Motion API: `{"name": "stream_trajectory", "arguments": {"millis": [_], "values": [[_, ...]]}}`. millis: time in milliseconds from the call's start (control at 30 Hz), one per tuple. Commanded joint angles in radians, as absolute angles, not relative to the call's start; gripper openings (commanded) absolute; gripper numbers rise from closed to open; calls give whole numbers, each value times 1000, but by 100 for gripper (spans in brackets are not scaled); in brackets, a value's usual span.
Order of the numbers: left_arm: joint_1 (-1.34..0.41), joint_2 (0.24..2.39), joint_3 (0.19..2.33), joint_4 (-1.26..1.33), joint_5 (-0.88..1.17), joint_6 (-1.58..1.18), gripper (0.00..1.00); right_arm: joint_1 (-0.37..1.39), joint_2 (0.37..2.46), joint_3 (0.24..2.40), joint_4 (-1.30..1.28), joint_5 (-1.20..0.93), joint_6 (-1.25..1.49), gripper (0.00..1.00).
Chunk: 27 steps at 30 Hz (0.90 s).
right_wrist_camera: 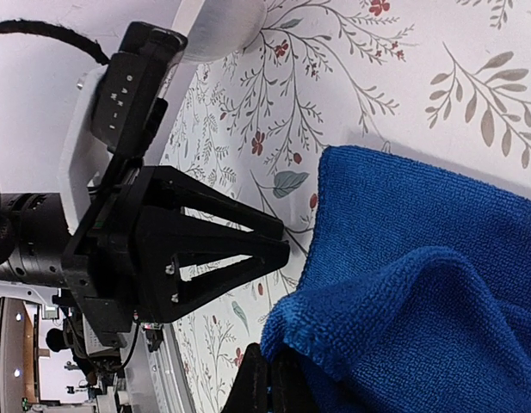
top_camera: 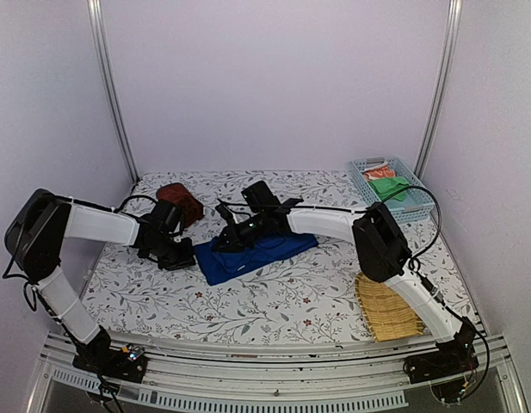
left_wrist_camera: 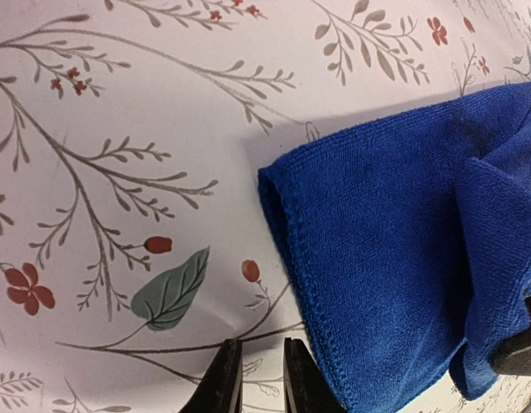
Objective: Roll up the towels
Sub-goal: Fold the towel at the center of the board.
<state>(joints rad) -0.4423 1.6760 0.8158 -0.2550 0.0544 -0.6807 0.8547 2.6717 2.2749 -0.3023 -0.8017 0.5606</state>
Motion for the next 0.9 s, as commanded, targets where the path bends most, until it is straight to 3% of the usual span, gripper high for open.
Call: {"name": "stream_trajectory", "arguments": {"millis": [0,667,800,867], "values": [[-468,1749,751,-371,87,-680,20,876,2702,2299,-250,-800,575,1],[-468,1766,730,-362,87,-678,20,905,2731,2300,-123,-793,642,1],[-468,1727,712,-378,55,-709,20,916,2738,2302,-73,-789,649,6],[-468,1693,701,-388,45,-725,19,918,2738,2303,-56,-798,652,20]]}}
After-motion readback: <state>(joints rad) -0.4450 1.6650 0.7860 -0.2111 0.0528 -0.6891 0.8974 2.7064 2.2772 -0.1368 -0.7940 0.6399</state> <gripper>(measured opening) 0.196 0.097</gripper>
